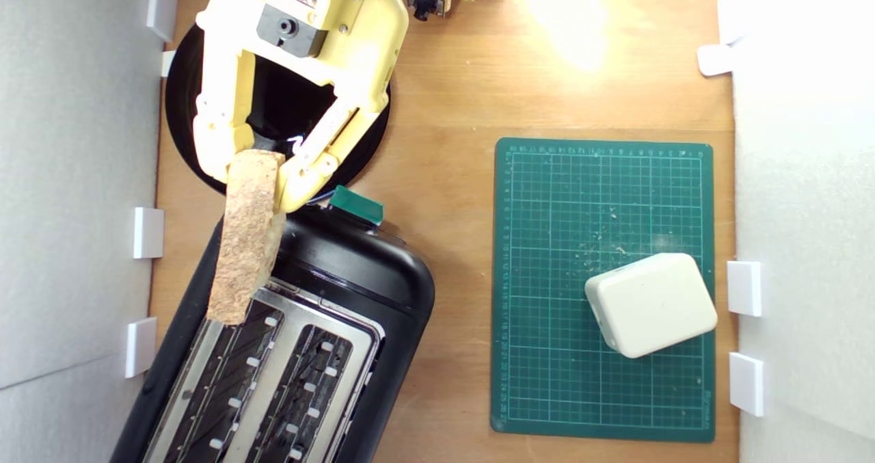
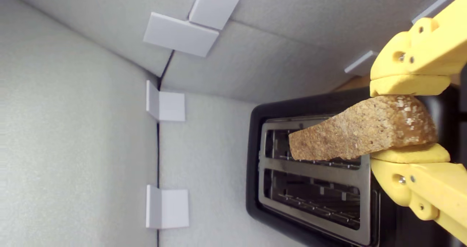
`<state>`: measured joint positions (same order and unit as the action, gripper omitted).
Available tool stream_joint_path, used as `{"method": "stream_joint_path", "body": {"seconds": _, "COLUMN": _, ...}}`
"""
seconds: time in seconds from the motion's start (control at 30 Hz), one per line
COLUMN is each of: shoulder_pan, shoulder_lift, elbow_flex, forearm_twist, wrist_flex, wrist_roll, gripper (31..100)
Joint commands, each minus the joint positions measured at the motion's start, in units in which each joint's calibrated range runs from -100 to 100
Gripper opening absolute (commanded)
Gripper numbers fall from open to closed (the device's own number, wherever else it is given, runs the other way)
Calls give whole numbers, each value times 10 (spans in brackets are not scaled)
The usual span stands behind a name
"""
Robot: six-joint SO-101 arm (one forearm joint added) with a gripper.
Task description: Pick bread and place in toaster
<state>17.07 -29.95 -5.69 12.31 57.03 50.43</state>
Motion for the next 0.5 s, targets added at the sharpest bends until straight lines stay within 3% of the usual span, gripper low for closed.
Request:
{"method": "stream_joint_path", "body": {"seconds": 0.0, "shoulder_pan": 7, "shoulder_lift": 0, "elbow_flex": -40, "forearm_twist": -2, "wrist_flex": 0, "wrist_roll": 2, "gripper": 578}}
{"method": "stream_joint_path", "body": {"seconds": 0.47, "shoulder_pan": 7, "shoulder_lift": 70, "elbow_flex": -154, "forearm_twist": 5, "wrist_flex": 4, "wrist_roll": 3, "gripper": 578}}
